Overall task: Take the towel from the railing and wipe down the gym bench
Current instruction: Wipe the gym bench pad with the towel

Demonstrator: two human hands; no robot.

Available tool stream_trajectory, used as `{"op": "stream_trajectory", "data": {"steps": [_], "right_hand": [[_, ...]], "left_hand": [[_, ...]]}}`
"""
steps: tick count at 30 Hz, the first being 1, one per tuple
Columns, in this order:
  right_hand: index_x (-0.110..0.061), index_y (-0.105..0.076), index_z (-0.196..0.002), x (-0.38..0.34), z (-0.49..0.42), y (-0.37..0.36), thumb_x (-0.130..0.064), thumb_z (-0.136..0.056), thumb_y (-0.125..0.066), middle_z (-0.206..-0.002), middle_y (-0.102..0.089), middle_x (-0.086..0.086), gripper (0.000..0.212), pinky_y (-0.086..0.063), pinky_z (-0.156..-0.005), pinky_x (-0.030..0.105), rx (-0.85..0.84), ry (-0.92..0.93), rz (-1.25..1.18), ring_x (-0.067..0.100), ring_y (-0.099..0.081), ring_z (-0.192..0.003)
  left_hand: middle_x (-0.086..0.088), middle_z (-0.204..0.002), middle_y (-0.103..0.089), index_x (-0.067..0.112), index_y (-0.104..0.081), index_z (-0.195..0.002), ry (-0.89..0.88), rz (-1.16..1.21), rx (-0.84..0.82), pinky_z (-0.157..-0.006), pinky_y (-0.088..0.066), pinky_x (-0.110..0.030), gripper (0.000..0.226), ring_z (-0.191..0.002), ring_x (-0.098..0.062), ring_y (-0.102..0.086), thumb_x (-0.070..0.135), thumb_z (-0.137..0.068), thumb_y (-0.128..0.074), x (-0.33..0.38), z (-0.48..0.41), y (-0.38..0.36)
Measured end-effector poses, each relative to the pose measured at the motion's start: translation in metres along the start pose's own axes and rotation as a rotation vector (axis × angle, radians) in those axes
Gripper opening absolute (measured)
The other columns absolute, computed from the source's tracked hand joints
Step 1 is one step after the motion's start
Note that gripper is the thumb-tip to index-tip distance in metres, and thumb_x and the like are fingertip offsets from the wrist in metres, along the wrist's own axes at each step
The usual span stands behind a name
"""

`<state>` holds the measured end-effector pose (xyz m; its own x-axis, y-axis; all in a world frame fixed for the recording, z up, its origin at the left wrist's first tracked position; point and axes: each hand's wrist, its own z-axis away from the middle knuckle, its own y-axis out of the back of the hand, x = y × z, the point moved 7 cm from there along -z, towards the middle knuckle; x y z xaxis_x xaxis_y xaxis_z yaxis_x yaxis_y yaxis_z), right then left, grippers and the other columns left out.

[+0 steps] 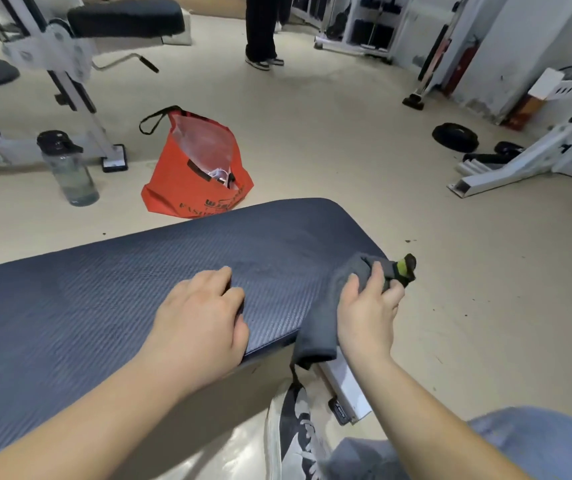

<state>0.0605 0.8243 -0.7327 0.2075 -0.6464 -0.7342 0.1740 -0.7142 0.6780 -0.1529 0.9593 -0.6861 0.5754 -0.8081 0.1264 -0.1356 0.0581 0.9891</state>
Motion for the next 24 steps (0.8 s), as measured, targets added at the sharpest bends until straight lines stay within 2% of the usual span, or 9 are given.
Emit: {"op": "stream_trajectory", "data": {"steps": [2, 4, 6, 8, 12, 17, 21, 24], "right_hand": [[-0.027, -0.021, -0.165, 0.002, 0.006, -0.007, -0.041, -0.108, -0.040, -0.167, -0.013, 0.014, 0.062, -0.039, -0.109, 0.049, -0.053, -0.007, 0.018, 0.038, -0.029, -0.150], [-0.029, -0.018, -0.165, 0.001, -0.011, -0.010, -0.042, -0.106, -0.042, -0.168, -0.006, 0.014, 0.066, -0.040, -0.108, 0.049, -0.078, -0.047, 0.026, 0.041, -0.032, -0.148], [-0.028, -0.022, -0.163, -0.003, -0.040, -0.010, -0.042, -0.104, -0.045, -0.164, -0.013, 0.015, 0.065, -0.041, -0.107, 0.049, -0.077, -0.072, 0.060, 0.043, -0.036, -0.142], [-0.027, -0.031, -0.160, -0.009, -0.073, -0.009, -0.041, -0.103, -0.044, -0.156, -0.030, 0.017, 0.060, -0.040, -0.106, 0.048, -0.080, -0.093, 0.103, 0.044, -0.040, -0.138], [-0.019, -0.047, -0.148, -0.028, -0.121, -0.021, -0.040, -0.103, -0.034, -0.145, -0.053, 0.019, 0.051, -0.041, -0.103, 0.047, -0.145, -0.051, 0.295, 0.041, -0.052, -0.132], [-0.012, -0.048, -0.143, -0.061, -0.151, -0.054, -0.040, -0.105, -0.027, -0.142, -0.057, 0.021, 0.052, -0.040, -0.102, 0.047, -0.218, 0.057, 0.384, 0.041, -0.054, -0.129], [-0.014, -0.050, -0.139, -0.094, -0.169, -0.092, -0.042, -0.103, -0.024, -0.140, -0.057, 0.021, 0.053, -0.040, -0.104, 0.050, -0.307, 0.138, 0.443, 0.042, -0.054, -0.128], [-0.018, -0.050, -0.140, -0.124, -0.170, -0.120, -0.040, -0.102, -0.021, -0.144, -0.054, 0.019, 0.053, -0.036, -0.108, 0.051, -0.408, 0.218, 0.574, 0.041, -0.049, -0.133]], "left_hand": [[-0.013, -0.115, -0.070, 0.016, -0.062, -0.085, 0.026, 0.012, -0.043, -0.090, -0.056, -0.046, 0.027, -0.116, -0.036, -0.064, 0.034, -0.081, -0.043, 0.005, -0.008, -0.003], [-0.008, -0.109, -0.072, 0.018, -0.057, -0.080, 0.024, 0.032, -0.061, -0.081, -0.060, -0.042, 0.027, -0.116, -0.032, -0.066, 0.036, -0.080, -0.037, 0.006, -0.011, -0.005], [-0.003, -0.111, -0.076, 0.022, -0.061, -0.079, 0.011, 0.064, -0.070, -0.080, -0.061, -0.038, 0.028, -0.119, -0.027, -0.068, 0.038, -0.080, -0.038, 0.003, -0.010, -0.004], [0.001, -0.121, -0.078, 0.026, -0.070, -0.082, 0.016, 0.112, -0.064, -0.080, -0.062, -0.034, 0.030, -0.120, -0.021, -0.070, 0.041, -0.079, -0.044, -0.003, -0.009, 0.000], [0.009, -0.125, -0.076, 0.031, -0.075, -0.085, 0.039, 0.173, -0.116, -0.077, -0.063, -0.032, 0.030, -0.119, -0.014, -0.071, 0.046, -0.074, -0.051, -0.008, -0.011, 0.001], [0.014, -0.122, -0.076, 0.033, -0.076, -0.081, 0.065, 0.252, -0.130, -0.081, -0.063, -0.035, 0.027, -0.117, -0.009, -0.071, 0.051, -0.068, -0.060, -0.015, -0.017, 0.003], [0.018, -0.123, -0.075, 0.037, -0.077, -0.085, 0.073, 0.302, -0.067, -0.085, -0.057, -0.030, 0.029, -0.116, -0.004, -0.069, 0.054, -0.066, -0.063, -0.023, -0.020, 0.003], [0.021, -0.121, -0.075, 0.036, -0.076, -0.085, 0.058, 0.328, -0.046, -0.084, -0.056, -0.029, 0.028, -0.112, -0.002, -0.069, 0.054, -0.066, -0.065, -0.024, -0.022, 0.002]]}}
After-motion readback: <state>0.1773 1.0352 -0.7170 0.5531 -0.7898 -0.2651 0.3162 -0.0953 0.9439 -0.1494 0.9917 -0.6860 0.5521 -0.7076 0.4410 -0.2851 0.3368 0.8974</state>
